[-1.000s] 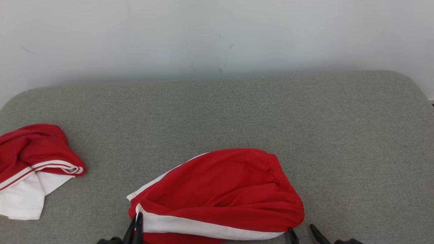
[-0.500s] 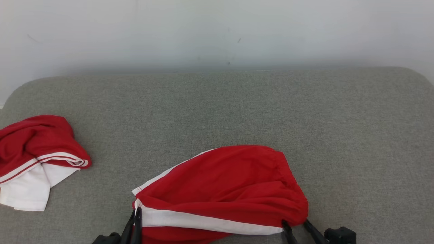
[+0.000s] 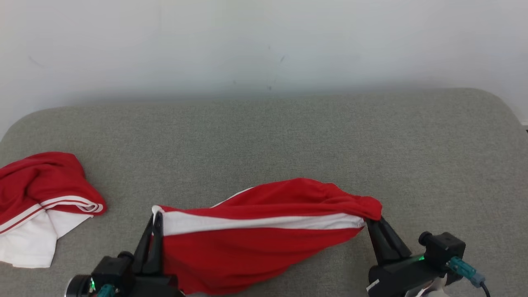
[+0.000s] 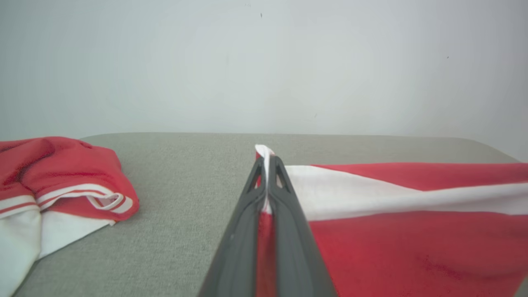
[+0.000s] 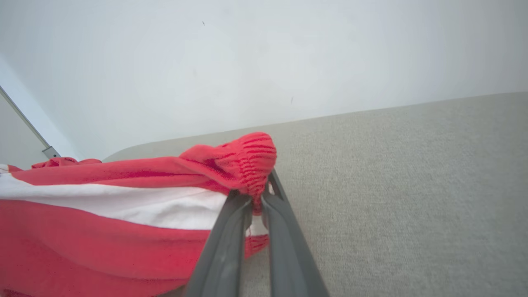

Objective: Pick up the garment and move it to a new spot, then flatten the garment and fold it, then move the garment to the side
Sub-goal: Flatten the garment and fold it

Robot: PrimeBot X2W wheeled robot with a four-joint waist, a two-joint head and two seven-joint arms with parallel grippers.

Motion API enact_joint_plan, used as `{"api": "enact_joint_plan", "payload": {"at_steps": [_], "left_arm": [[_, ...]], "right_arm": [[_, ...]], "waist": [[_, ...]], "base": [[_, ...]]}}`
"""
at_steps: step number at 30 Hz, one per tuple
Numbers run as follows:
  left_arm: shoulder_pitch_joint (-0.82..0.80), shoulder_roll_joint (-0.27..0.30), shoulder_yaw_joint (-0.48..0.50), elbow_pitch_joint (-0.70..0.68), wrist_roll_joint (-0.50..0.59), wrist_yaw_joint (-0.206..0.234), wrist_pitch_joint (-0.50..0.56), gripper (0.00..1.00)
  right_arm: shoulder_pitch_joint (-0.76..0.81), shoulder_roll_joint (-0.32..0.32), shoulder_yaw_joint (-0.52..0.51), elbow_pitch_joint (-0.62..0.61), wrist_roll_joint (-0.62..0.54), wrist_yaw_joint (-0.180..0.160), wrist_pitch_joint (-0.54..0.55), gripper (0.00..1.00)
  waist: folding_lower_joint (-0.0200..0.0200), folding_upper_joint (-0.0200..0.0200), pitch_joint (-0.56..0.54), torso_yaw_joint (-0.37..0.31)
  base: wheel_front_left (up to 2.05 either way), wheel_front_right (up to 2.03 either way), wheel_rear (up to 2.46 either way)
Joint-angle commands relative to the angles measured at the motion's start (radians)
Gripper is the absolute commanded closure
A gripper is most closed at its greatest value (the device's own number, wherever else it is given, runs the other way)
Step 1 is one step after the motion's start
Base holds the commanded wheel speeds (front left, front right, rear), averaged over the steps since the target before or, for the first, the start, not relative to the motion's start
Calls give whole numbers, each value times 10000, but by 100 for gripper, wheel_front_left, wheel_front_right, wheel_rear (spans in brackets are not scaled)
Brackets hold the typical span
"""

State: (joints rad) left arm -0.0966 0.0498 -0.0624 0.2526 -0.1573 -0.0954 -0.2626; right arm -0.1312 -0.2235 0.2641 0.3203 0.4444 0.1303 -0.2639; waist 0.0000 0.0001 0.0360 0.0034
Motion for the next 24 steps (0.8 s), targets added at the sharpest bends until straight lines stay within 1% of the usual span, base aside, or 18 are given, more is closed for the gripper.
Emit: {"api": "enact_joint_plan", "payload": {"at_steps": [1,4,7,12,15,18,20,24], "left_arm": [[-304,10,102,-186,186,-39,-34,100],[-686,31,235,-418,329,-115,-34,100],[-1689,485,277,-836,661,-276,-34,100],[-3286,1268,237,-1104,825,-328,-34,100],[-4293,1728,139,-1210,841,-341,-32,100],[-5108,2060,-196,-814,881,-335,-32,100],[-5806,2288,-491,-244,918,-338,-32,100],[-7568,2501,-949,1043,1000,-339,-34,100]], "right_arm": [[-200,-20,-50,-257,176,9,-5,100],[-496,-127,48,-558,303,9,-5,100],[-1186,-335,218,-1050,575,9,-3,100],[-2370,-615,225,-1429,909,9,-5,100],[-3196,-727,234,-1486,1165,9,-3,100],[-4176,-913,565,-1176,1331,9,-3,100],[-4981,-1092,892,-808,1374,9,13,100],[-6997,-1294,1361,249,1149,9,42,100]], "waist": [[0,-1,-141,-98],[0,-1,-176,-108],[0,-1,-230,-86],[0,-1,-118,-84],[0,-1,215,-103],[0,-1,747,-125],[0,-1,1223,-114],[0,-1,2315,-57]], "base": [[0,0,0],[0,0,0],[0,0,0],[0,0,0],[0,0,0],[0,0,0],[0,0,0],[0,0,0]]}}
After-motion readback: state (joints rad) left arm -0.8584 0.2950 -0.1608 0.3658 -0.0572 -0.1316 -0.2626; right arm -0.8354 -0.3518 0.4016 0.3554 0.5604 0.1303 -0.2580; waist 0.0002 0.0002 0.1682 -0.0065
